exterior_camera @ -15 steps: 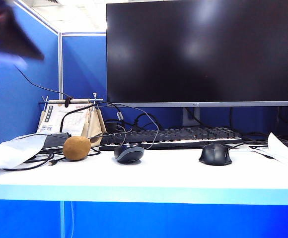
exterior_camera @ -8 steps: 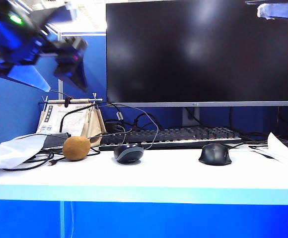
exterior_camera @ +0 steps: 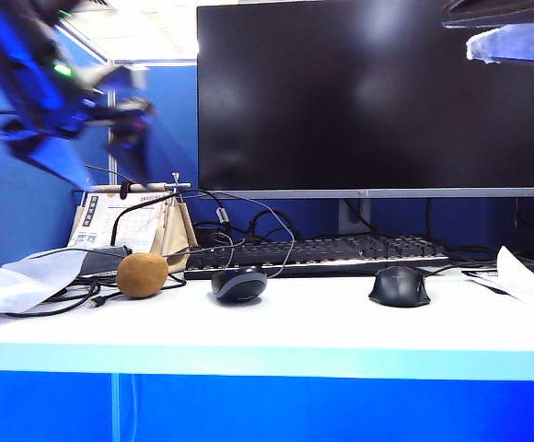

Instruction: Pick up the kiwi and place it near the upside-down mouse.

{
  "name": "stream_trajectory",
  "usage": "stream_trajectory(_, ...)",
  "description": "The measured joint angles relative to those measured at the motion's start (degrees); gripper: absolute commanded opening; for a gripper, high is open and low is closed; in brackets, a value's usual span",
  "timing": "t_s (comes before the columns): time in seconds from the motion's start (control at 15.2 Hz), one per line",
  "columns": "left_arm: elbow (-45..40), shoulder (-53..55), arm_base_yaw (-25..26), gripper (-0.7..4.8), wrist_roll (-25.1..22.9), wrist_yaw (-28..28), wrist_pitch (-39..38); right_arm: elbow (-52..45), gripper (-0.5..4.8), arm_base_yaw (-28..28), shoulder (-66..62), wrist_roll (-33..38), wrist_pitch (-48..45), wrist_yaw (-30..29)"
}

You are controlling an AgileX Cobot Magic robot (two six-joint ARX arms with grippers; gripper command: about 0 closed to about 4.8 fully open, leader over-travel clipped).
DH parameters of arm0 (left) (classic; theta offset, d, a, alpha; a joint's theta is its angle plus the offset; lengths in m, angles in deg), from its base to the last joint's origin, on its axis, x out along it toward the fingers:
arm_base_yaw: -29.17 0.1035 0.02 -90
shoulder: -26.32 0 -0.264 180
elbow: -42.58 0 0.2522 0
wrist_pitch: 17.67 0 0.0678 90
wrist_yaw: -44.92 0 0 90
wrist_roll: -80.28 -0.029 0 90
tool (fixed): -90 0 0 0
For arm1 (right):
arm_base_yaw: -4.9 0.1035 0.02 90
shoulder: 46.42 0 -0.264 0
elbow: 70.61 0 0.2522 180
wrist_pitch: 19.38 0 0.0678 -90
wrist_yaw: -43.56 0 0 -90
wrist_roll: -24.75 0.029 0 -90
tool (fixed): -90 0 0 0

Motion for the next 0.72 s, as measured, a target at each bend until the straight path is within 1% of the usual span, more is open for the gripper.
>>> stream_trajectory(0.07,2.4,2.6,-0.2,4.79,-1.7,0.6,-0.8,0.0,2.76,0.0,0.0,0.0,-0.2,0.6)
stream_trajectory(0.13,4.3,4.4,-0.1,4.79,-2.1,0.6,-2.3,0.0,2.76,0.0,-0.1,0.0,-0.4,1.2)
stream_trajectory(0.33,12.9,14.2,0.9,4.79,-4.5,0.5,-8.5,0.0,2.76,0.0,-0.1,0.0,-0.3,2.4)
stream_trajectory(0.46,16.1,17.7,1.2,4.79,-4.7,0.6,-10.8,0.0,2.76,0.0,-0.1,0.0,1.2,3.3)
stream_trajectory(0.59,18.3,19.8,1.0,4.79,-4.7,1.2,-10.8,0.0,2.76,0.0,-0.1,0.0,2.7,3.8)
stream_trajectory(0.72,19.6,21.4,0.9,4.79,-3.5,1.6,-10.8,-0.1,2.76,0.0,-0.1,0.0,3.2,3.9)
